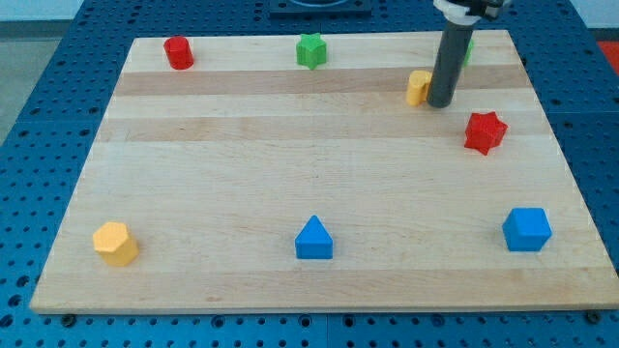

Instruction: Push the blue cube and blue triangle to the up

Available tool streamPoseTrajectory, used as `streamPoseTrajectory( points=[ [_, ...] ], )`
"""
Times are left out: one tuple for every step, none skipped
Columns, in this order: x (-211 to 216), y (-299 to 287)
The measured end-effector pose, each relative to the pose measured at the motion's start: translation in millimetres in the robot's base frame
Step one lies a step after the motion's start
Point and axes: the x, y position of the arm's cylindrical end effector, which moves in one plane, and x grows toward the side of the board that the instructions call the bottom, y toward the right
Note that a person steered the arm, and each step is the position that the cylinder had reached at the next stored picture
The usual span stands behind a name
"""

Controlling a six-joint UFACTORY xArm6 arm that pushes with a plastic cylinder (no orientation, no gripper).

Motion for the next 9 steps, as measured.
streamPoseTrajectory(
  points=[
    [-11.0, -5.3],
    [2.9, -35.3],
    [20.1, -87.6],
    [20.0, -155.4],
    [20.0, -225.8],
    [18.7, -289.3],
    [0.2, -334.4],
    [-30.0, -370.2],
    [-40.2, -403.4]
  ],
)
